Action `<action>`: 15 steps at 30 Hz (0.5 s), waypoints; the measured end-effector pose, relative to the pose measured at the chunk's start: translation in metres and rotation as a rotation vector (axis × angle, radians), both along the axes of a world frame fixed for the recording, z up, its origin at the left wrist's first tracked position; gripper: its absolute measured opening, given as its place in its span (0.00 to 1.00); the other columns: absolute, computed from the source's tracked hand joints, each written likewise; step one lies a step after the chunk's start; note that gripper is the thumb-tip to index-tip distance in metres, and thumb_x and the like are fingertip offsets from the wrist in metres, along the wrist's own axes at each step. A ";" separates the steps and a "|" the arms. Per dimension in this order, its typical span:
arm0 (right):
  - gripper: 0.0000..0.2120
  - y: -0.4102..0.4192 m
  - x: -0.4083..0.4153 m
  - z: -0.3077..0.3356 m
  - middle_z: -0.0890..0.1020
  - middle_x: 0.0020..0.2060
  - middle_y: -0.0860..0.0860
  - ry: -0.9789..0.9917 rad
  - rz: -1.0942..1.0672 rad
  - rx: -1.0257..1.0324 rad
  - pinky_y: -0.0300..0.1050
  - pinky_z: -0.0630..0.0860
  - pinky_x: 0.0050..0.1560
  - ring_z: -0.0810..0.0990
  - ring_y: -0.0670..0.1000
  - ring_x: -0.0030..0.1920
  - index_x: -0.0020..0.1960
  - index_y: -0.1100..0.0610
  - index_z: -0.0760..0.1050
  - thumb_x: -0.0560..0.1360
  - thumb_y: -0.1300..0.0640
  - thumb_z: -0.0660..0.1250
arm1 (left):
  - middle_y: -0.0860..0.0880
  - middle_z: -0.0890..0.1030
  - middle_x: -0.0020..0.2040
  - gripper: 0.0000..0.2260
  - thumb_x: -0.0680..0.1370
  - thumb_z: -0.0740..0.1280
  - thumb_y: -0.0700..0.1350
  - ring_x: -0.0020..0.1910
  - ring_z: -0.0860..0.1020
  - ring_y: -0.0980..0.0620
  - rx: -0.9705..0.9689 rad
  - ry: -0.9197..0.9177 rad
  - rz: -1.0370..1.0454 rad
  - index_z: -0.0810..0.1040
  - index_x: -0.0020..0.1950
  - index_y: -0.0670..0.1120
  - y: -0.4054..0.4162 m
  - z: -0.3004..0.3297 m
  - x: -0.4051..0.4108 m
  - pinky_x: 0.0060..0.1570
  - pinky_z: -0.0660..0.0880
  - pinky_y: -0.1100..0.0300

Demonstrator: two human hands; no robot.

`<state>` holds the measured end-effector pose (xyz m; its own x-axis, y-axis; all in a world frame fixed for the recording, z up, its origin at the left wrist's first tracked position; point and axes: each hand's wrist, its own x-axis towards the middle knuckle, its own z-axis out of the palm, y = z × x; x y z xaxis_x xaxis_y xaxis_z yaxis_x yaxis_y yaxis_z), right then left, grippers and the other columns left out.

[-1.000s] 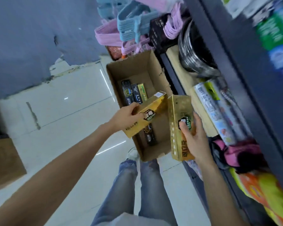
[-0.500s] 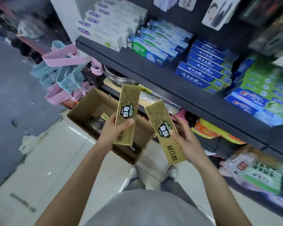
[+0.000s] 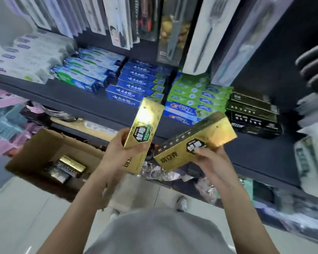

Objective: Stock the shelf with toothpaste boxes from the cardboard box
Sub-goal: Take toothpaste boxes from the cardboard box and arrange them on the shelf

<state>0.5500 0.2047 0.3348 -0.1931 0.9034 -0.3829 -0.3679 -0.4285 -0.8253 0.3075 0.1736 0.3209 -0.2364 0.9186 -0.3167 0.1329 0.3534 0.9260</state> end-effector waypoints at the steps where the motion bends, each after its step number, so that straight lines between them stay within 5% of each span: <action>1: 0.38 0.009 0.020 0.005 0.83 0.46 0.53 -0.016 -0.014 0.011 0.52 0.81 0.45 0.83 0.53 0.48 0.58 0.55 0.69 0.52 0.57 0.82 | 0.49 0.82 0.50 0.31 0.62 0.81 0.50 0.47 0.79 0.53 0.003 -0.011 0.012 0.74 0.60 0.44 0.005 -0.001 0.020 0.45 0.74 0.64; 4: 0.27 0.024 0.081 0.015 0.83 0.47 0.47 -0.296 -0.030 0.125 0.50 0.80 0.53 0.82 0.46 0.48 0.56 0.53 0.72 0.61 0.53 0.78 | 0.52 0.83 0.47 0.33 0.58 0.79 0.57 0.45 0.80 0.54 0.008 -0.031 0.039 0.75 0.58 0.46 0.018 -0.004 0.075 0.47 0.76 0.62; 8: 0.19 0.033 0.153 0.015 0.82 0.48 0.41 -0.705 -0.047 0.271 0.40 0.74 0.50 0.80 0.41 0.50 0.57 0.49 0.74 0.68 0.53 0.74 | 0.54 0.81 0.44 0.18 0.70 0.74 0.41 0.36 0.79 0.62 0.009 -0.050 0.063 0.74 0.58 0.45 0.035 -0.007 0.134 0.35 0.74 0.70; 12: 0.28 0.035 0.210 0.009 0.79 0.53 0.46 -0.668 -0.133 0.314 0.47 0.78 0.52 0.81 0.46 0.51 0.62 0.43 0.65 0.69 0.60 0.74 | 0.56 0.79 0.43 0.14 0.71 0.74 0.40 0.37 0.77 0.64 0.013 0.005 0.048 0.75 0.52 0.51 0.050 -0.011 0.169 0.35 0.72 0.75; 15: 0.28 0.042 0.231 0.006 0.78 0.55 0.52 -0.614 -0.164 0.234 0.52 0.77 0.57 0.80 0.52 0.53 0.63 0.49 0.65 0.69 0.62 0.73 | 0.57 0.78 0.42 0.15 0.71 0.74 0.41 0.40 0.76 0.61 0.012 0.044 0.029 0.73 0.51 0.52 0.057 -0.013 0.181 0.34 0.70 0.77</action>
